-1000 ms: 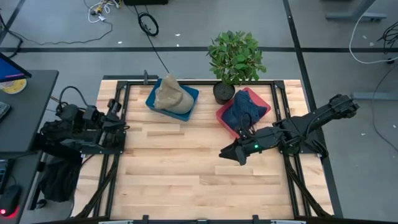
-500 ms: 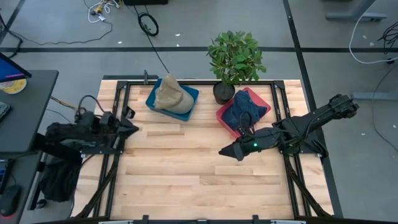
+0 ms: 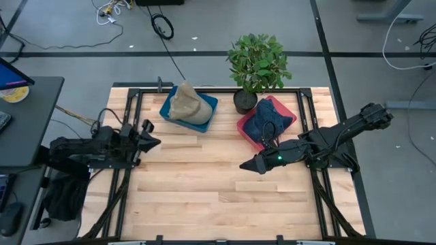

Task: Pick & Place hat
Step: Return to Home Position

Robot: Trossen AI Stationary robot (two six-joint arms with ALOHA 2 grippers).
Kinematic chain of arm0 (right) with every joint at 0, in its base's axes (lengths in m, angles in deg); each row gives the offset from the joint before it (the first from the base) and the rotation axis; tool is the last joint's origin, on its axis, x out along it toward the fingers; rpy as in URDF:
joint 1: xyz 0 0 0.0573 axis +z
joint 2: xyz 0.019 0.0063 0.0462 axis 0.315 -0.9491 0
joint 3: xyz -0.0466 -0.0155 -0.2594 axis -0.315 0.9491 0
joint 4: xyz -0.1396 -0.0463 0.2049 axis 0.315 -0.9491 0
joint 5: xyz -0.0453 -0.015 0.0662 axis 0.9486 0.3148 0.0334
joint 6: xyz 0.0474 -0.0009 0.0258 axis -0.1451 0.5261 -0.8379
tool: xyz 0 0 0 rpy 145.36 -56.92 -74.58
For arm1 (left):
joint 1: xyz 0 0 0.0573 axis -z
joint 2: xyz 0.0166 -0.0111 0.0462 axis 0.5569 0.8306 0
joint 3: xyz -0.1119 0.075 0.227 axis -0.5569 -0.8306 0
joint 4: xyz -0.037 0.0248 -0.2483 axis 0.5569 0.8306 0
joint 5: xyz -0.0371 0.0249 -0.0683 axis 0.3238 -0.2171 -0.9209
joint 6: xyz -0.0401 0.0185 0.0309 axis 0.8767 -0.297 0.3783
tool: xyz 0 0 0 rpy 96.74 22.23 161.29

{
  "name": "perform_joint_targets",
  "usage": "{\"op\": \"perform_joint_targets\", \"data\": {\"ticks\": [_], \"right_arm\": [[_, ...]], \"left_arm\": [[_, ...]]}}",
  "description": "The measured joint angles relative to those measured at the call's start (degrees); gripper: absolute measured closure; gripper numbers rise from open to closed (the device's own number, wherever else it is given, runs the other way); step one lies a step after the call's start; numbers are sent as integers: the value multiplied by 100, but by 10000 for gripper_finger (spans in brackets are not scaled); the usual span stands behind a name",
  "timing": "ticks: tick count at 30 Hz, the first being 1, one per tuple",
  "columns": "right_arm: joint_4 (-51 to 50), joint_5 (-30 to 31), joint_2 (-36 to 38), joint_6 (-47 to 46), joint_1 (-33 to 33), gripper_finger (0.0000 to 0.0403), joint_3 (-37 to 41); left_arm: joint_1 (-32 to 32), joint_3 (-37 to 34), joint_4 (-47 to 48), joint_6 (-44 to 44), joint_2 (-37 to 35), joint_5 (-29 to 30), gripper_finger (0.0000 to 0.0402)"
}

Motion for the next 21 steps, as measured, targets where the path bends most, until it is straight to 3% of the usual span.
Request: {"op": "perform_joint_targets", "data": {"ticks": [7,13,21], "right_arm": [[-19,0,0,-45,0,197,0],[-132,-1,0,-45,0,197,0],[-240,-1,0,-42,2,197,0]], "left_arm": [[-216,0,610,213,-2,-2,399],[-289,-2,2055,631,0,0,399],[-278,7,2239,757,115,69,399]]}}
